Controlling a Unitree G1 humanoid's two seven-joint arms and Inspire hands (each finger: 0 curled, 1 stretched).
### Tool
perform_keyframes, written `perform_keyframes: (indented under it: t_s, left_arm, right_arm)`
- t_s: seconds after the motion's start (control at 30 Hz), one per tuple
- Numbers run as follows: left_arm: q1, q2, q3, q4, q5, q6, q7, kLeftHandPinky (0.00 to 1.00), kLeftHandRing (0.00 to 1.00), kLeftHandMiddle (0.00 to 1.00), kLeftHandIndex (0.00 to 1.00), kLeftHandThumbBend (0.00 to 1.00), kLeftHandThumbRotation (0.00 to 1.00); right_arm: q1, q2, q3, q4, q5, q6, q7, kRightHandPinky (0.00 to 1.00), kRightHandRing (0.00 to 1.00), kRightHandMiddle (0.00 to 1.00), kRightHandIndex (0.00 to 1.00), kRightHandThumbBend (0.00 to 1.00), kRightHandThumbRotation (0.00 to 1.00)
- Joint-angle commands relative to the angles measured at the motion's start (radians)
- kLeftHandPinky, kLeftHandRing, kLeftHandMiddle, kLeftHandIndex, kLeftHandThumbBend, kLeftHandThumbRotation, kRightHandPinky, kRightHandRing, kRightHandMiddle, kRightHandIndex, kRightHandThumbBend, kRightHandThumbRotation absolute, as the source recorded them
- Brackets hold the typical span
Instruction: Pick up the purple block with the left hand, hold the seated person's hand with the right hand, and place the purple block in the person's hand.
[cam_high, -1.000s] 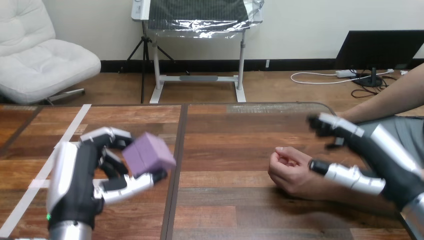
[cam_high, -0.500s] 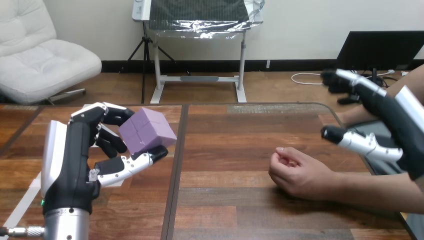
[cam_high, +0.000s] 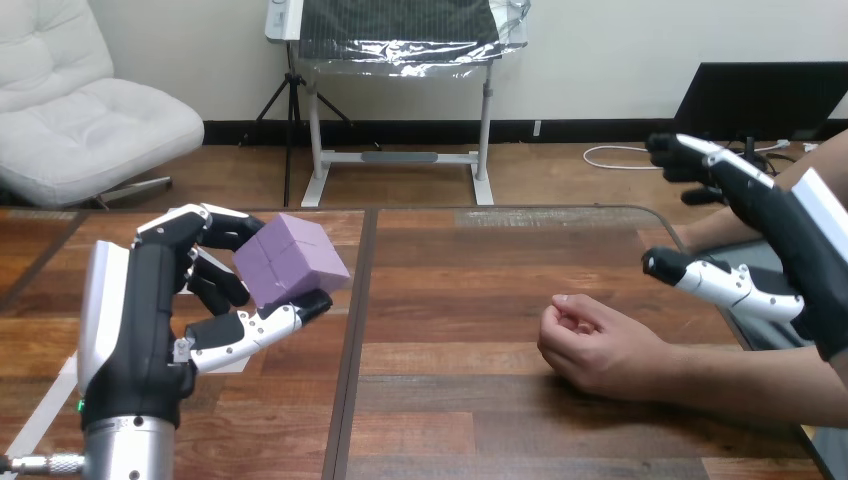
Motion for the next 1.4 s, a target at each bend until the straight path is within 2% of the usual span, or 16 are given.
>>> perform_keyframes:
  t_s: [0.0,0.3,0.53,0.9,1.13,1.37]
  left_arm:
    - [-0.058,-0.008,0.014,0.002,-0.004,-0.043,0.0,0.25,0.3,0.36,0.42,0.58,0.0]
    - [-0.063,-0.012,0.022,0.014,-0.013,-0.063,0.001,0.25,0.3,0.36,0.42,0.58,0.0]
    - [-0.067,-0.012,0.028,0.025,-0.024,-0.082,-0.003,0.25,0.3,0.36,0.42,0.58,0.0]
    - [-0.066,-0.02,0.033,0.026,-0.041,-0.095,-0.005,0.26,0.3,0.36,0.42,0.57,0.0]
    - [-0.064,-0.023,0.033,0.013,-0.036,-0.088,-0.007,0.26,0.3,0.35,0.41,0.58,0.0]
    - [-0.061,-0.03,0.034,0.008,-0.037,-0.089,-0.011,0.26,0.3,0.35,0.41,0.58,0.0]
  right_arm:
    - [-0.074,-0.034,0.002,0.026,-0.036,0.007,-0.025,0.76,0.84,0.87,0.88,0.92,0.76]
    - [-0.107,-0.048,0.024,0.105,-0.099,-0.026,-0.031,0.73,0.84,0.88,0.89,0.92,0.75]
    - [-0.131,-0.068,0.047,0.158,-0.15,-0.018,-0.023,0.74,0.86,0.9,0.9,0.91,0.72]
    - [-0.167,-0.096,0.087,0.24,-0.201,-0.007,-0.031,0.75,0.88,0.92,0.91,0.91,0.67]
    - [-0.199,-0.115,0.116,0.311,-0.25,-0.034,-0.067,0.75,0.88,0.92,0.91,0.91,0.67]
    - [-0.227,-0.123,0.137,0.37,-0.271,-0.042,-0.088,0.76,0.89,0.92,0.91,0.93,0.67]
